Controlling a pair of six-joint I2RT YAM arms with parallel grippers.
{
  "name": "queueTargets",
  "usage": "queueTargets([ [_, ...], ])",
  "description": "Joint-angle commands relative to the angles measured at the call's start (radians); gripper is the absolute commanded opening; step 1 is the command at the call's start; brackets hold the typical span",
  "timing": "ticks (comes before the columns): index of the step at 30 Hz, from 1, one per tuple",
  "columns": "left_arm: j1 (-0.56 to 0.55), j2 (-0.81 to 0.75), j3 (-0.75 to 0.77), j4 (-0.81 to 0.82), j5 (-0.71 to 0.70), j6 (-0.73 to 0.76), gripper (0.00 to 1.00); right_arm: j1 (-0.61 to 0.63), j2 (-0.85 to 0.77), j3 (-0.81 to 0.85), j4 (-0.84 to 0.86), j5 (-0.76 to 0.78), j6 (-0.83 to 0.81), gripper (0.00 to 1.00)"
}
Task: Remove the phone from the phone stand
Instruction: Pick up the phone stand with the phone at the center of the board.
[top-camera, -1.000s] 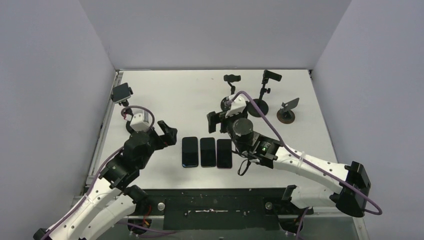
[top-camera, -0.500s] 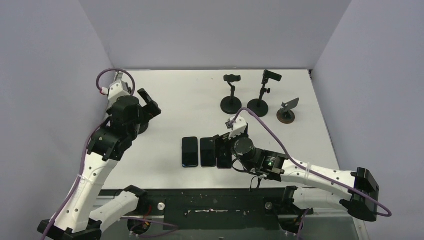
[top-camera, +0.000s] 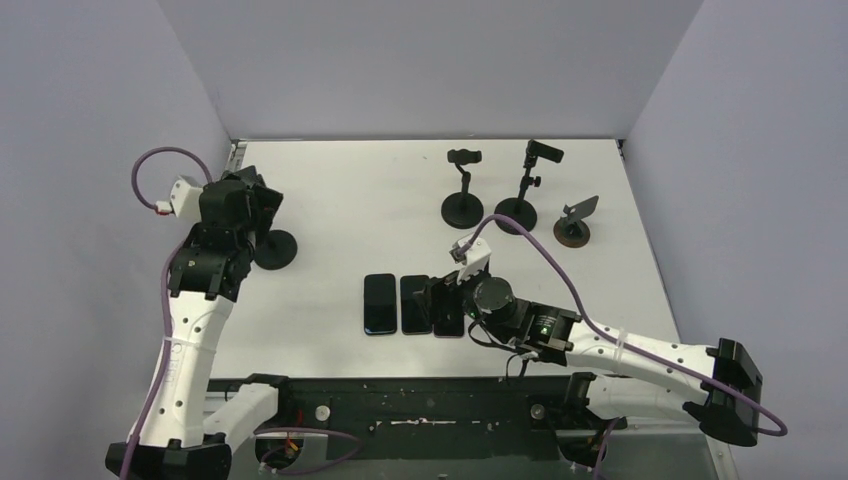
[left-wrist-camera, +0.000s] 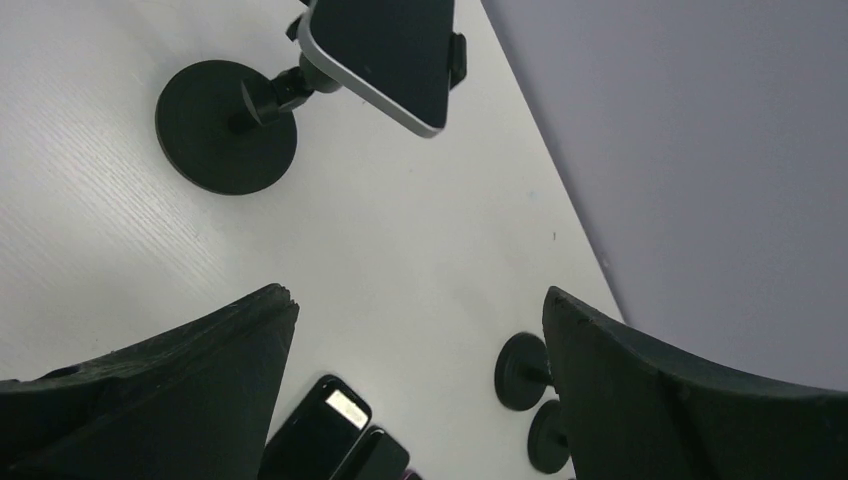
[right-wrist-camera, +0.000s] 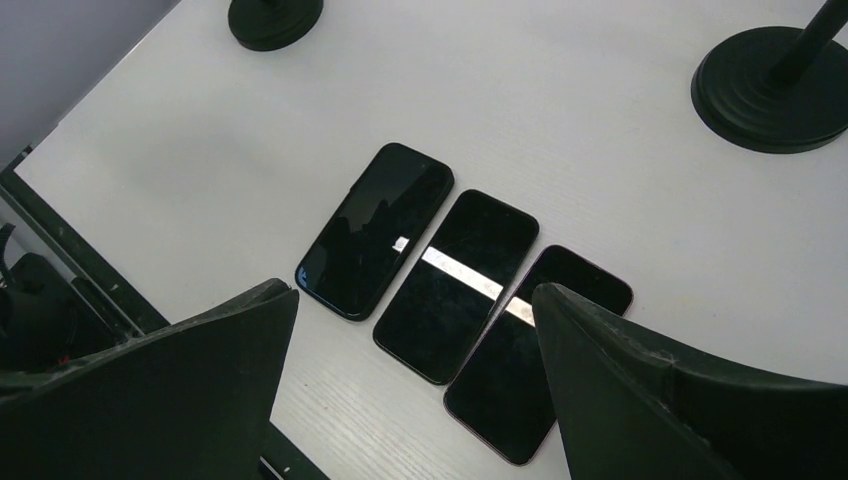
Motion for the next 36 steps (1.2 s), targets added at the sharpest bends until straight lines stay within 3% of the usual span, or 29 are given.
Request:
queueTargets([
  [1,0.082,0.017,-0.002,0.052,-0.020,-0.219,0.89,0.006,-0.059,-0.003,0.021,-0.012,0.004,0.91],
  [5,0.165,0.056,0.007,0.049,-0.049,-0.277,0.84,0.006,-0.080,-0.007,0.010,-0.014,0.002,0.91],
  [9,0.232,0.118,-0.006,0.091,0.018,-0.305,0.77,0.005,-0.095,-0.008,0.004,-0.013,0.000,0.91],
  [20,0.261,0.206,0.005,0.172,0.044,-0.314,0.58,0.005,-0.125,-0.008,-0.031,0.009,-0.004,0.91],
  [36,0.264,0.188,-0.014,0.206,0.085,-0.302,0.07,0.006,-0.168,-0.032,-0.060,0.029,0.011,0.91],
])
